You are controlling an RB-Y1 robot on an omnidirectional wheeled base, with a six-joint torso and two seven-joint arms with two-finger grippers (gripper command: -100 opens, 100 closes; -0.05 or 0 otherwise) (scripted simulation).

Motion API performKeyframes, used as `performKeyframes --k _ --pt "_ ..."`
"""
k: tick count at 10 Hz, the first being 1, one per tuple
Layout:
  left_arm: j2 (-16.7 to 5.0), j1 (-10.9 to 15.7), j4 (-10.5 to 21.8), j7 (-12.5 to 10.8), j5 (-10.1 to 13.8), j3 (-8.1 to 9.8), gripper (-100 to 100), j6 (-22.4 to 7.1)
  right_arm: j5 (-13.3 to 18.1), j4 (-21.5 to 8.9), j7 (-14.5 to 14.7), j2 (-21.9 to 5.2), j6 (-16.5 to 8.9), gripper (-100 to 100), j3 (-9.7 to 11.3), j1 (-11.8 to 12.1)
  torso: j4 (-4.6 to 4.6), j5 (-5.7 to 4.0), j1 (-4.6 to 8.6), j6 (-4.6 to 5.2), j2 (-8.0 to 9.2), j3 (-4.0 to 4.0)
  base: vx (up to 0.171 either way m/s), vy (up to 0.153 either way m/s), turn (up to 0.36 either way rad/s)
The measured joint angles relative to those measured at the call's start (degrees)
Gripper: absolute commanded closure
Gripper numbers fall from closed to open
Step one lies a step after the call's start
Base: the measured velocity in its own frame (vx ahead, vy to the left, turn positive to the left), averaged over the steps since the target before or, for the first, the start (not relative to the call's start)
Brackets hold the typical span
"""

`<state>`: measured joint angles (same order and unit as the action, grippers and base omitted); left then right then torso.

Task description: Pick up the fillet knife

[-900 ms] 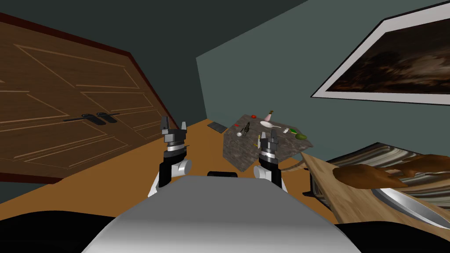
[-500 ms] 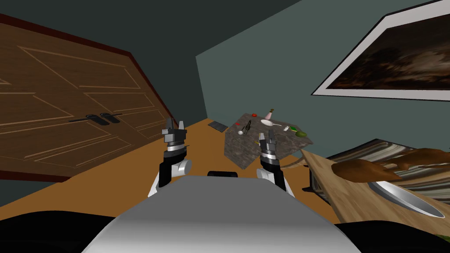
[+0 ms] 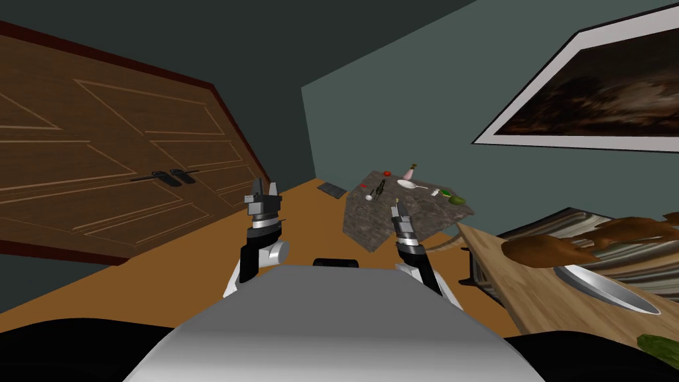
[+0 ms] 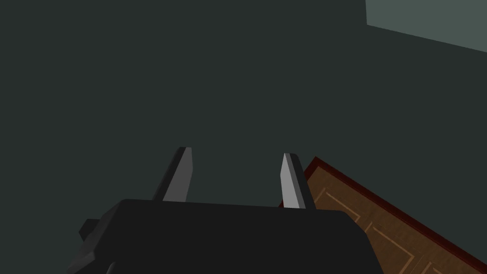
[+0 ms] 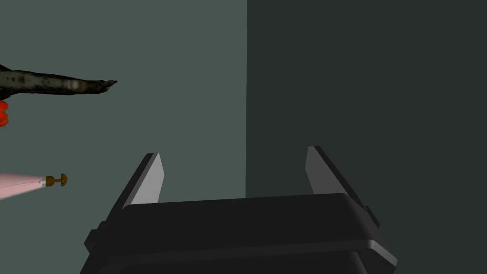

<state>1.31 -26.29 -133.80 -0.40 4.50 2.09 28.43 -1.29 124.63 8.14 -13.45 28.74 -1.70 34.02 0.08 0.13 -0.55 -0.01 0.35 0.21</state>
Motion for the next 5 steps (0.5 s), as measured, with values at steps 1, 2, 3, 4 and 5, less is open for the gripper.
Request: performKeyframes --k 1,2,3,4,5 --pt "0.0 0.0 0.0 0.0 0.0 0.00 0 0.0 0.9 -0.9 0.7 -1.8 0.3 -100 -0.1 1.4 -0.03 -0.01 0.07 0.00 -0.13 -0.07 -0.024 0.133 0.099" --pt "0.0 0.0 0.0 0.0 0.0 0.00 0 0.0 2.0 -2.5 1.6 -3.3 0.3 -100 0.0 2.0 -0.05 -0.02 0.06 -0.01 -0.21 -0.12 -0.030 0.140 0.117" --pt "0.0 0.0 0.0 0.0 0.0 0.00 0 0.0 3.0 -4.3 2.5 -4.8 0.6 -100 -0.3 3.2 -0.05 -0.01 0.05 0.00 -0.21 -0.12 -0.021 0.108 0.018" --pt "0.0 0.0 0.0 0.0 0.0 0.01 0 0.0 3.3 -4.4 2.8 -6.0 0.4 -100 -0.7 3.9 -0.05 -0.02 0.14 0.01 -0.24 -0.14 0.000 0.094 0.059" --pt "0.0 0.0 0.0 0.0 0.0 0.01 0 0.0 4.0 -5.0 3.3 -7.4 -0.2 -100 -0.9 4.7 -0.06 -0.04 0.20 -0.01 -0.30 -0.17 0.016 0.104 0.123"
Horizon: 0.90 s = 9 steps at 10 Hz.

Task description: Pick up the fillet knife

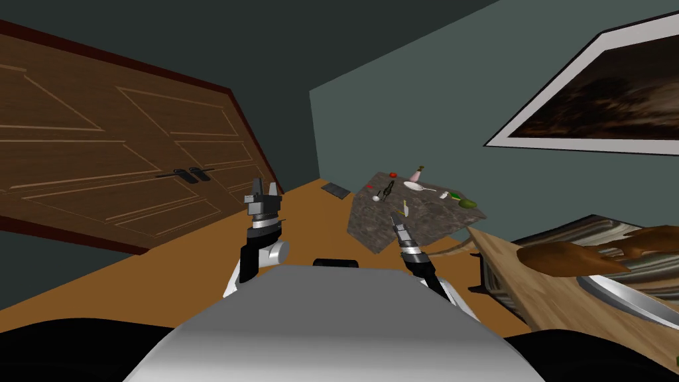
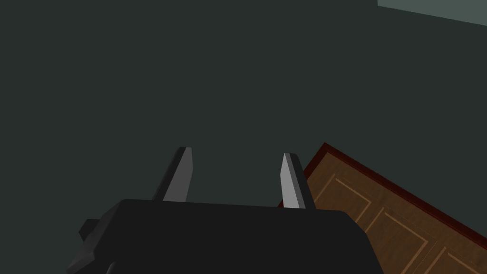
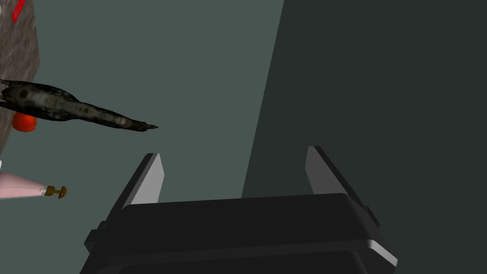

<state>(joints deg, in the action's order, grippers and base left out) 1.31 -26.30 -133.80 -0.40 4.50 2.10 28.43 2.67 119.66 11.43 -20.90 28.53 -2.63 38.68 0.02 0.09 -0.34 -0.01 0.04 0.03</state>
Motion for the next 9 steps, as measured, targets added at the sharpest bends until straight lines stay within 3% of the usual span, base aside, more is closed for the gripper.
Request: performKeyframes --k 2,5,9 --pt "0.0 0.0 0.0 0.0 0.0 0.00 0 0.0 1.4 -3.0 0.9 -4.3 -0.7 -100 -1.6 2.4 -0.02 0.00 0.00 0.00 -0.09 -0.06 0.025 0.084 0.091" --pt "0.0 0.0 0.0 0.0 0.0 0.00 0 0.0 3.7 -8.3 3.0 -8.6 -0.2 -100 -2.3 5.4 -0.05 -0.02 0.09 0.00 -0.21 -0.12 0.050 0.071 0.095" --pt "0.0 0.0 0.0 0.0 0.0 0.01 0 0.0 6.1 -12.9 5.1 -13.9 -1.0 -100 -3.3 8.5 -0.04 -0.04 0.20 -0.01 -0.19 -0.11 0.043 0.051 0.078"
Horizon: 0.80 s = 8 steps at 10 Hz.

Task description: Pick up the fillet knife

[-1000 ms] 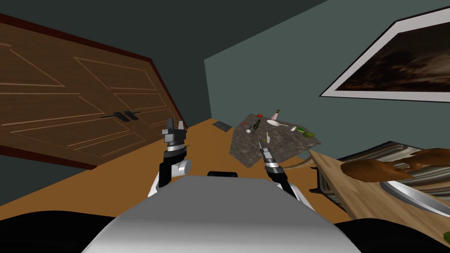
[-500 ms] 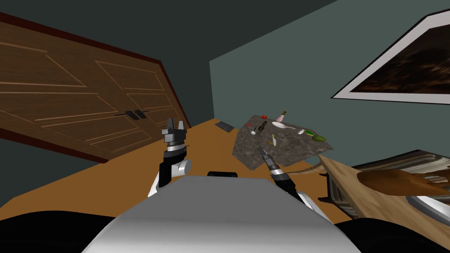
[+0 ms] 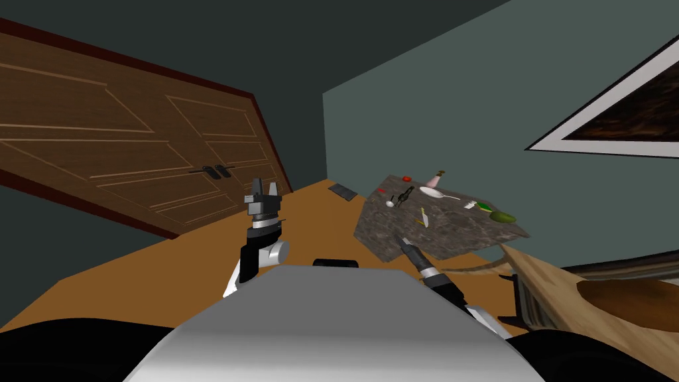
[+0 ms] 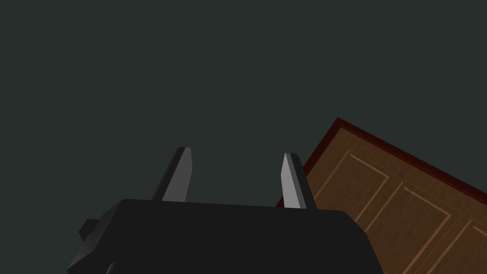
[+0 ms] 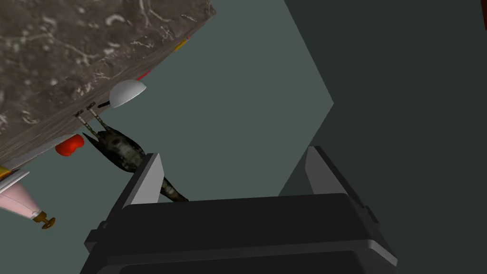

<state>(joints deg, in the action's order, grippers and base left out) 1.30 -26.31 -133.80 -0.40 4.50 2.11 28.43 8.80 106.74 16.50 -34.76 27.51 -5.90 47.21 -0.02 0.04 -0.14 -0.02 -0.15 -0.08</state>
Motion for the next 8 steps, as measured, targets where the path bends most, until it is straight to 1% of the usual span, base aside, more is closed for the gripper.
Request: performKeyframes --k 1,2,3,4,5,6,7,8 --pt "0.0 0.0 0.0 0.0 0.0 0.00 0 0.0 0.4 -1.0 0.4 -1.0 -0.2 -100 -0.2 0.5 0.00 0.00 0.03 0.02 0.02 0.01 0.057 0.043 0.106" --pt "0.0 0.0 0.0 0.0 0.0 0.00 0 0.0 1.3 -2.9 1.2 -2.2 -0.1 -100 -0.3 1.4 0.00 -0.01 0.03 0.01 -0.02 -0.01 0.048 0.037 0.049" --pt "0.0 0.0 0.0 0.0 0.0 0.00 0 0.0 1.6 -4.2 1.6 -3.3 0.3 -100 -0.6 2.1 0.00 0.00 0.04 0.02 0.00 0.00 0.061 0.044 0.100" --pt "0.0 0.0 0.0 0.0 0.0 0.00 0 0.0 2.1 -4.8 1.9 -5.1 -0.3 -100 -1.3 3.6 -0.01 0.00 0.02 0.01 -0.04 -0.02 0.054 0.029 0.052" --pt "0.0 0.0 0.0 0.0 0.0 0.01 0 0.0 2.5 -5.1 2.1 -6.3 -0.8 -100 -1.5 4.4 -0.01 -0.01 0.06 0.02 -0.03 -0.02 0.059 0.033 0.104" --pt "0.0 0.0 0.0 0.0 0.0 0.00 0 0.0 3.2 -6.8 2.8 -7.7 -0.4 -100 -1.9 5.6 -0.01 -0.01 0.06 0.01 -0.04 -0.02 0.054 0.024 0.059" --pt "0.0 0.0 0.0 0.0 0.0 0.01 0 0.0 3.5 -8.1 3.1 -9.2 -0.4 -100 -2.2 6.0 -0.01 -0.02 0.09 0.01 -0.03 -0.02 0.075 0.030 0.117" --pt "0.0 0.0 0.0 0.0 0.0 0.00 0 0.0 4.2 -10.6 3.6 -10.9 0.0 -100 -2.5 6.7 -0.02 -0.02 0.08 0.01 -0.09 -0.05 0.062 0.028 0.059"
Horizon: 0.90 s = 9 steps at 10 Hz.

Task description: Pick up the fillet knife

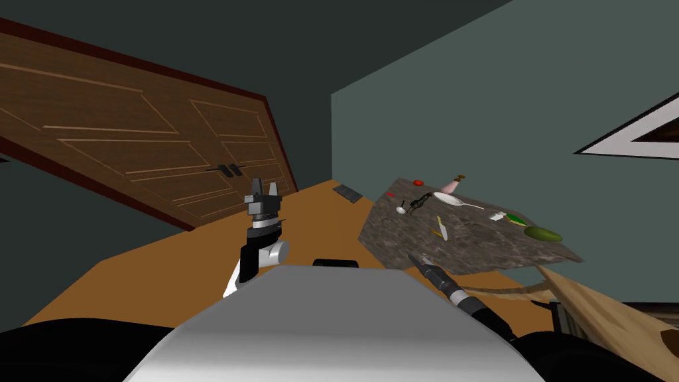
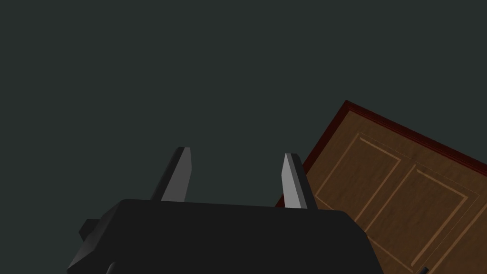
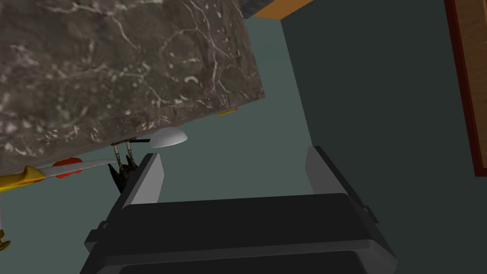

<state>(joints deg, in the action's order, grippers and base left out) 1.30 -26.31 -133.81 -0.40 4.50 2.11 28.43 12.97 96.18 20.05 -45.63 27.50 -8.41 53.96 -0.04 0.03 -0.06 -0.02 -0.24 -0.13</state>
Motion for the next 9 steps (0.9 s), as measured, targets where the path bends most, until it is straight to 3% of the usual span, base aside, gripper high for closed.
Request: performKeyframes --k 2,6,9 --pt "0.0 0.0 0.0 0.0 0.0 0.00 0 0.0 1.2 -3.7 1.1 -2.5 0.3 -100 -0.1 0.9 0.00 0.00 0.00 0.00 0.00 0.00 0.067 0.024 0.079" --pt "0.0 0.0 0.0 0.0 0.0 0.00 0 0.0 3.1 -5.4 2.5 -7.9 -1.6 -100 -1.7 6.0 0.00 -0.01 0.06 0.00 -0.01 -0.01 0.069 0.009 0.076" --pt "0.0 0.0 0.0 0.0 0.0 0.01 0 0.0 4.3 -9.6 3.2 -12.3 -1.6 -100 -2.0 6.9 0.00 -0.02 0.06 0.02 -0.01 -0.01 0.079 0.004 0.086"
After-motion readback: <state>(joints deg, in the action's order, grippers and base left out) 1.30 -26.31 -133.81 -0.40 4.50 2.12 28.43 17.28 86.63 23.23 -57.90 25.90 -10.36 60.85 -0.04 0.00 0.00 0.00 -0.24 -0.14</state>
